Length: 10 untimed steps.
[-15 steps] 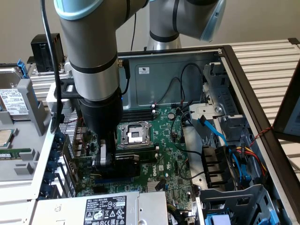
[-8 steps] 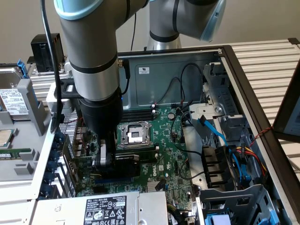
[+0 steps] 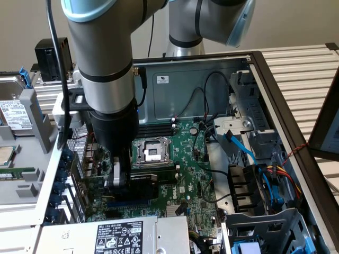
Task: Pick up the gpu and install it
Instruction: 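Insert the gpu into the slot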
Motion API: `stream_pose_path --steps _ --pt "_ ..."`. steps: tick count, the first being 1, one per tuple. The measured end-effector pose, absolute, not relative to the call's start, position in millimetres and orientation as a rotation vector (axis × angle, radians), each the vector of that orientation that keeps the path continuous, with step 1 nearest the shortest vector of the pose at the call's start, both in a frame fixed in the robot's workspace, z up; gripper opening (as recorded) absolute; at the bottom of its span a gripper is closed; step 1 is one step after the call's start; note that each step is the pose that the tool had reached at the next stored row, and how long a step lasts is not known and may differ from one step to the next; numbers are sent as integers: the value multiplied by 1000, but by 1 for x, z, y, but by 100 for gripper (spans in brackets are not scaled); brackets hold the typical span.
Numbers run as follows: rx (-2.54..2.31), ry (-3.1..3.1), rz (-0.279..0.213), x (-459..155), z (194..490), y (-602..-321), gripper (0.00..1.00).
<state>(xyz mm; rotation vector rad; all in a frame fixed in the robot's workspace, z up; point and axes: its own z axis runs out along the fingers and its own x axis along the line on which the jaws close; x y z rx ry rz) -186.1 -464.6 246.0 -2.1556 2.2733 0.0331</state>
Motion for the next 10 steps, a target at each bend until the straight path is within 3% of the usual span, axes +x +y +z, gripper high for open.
stream_pose_path --steps 10 --pt "-2156 2273 33 -186 246 -464 27"
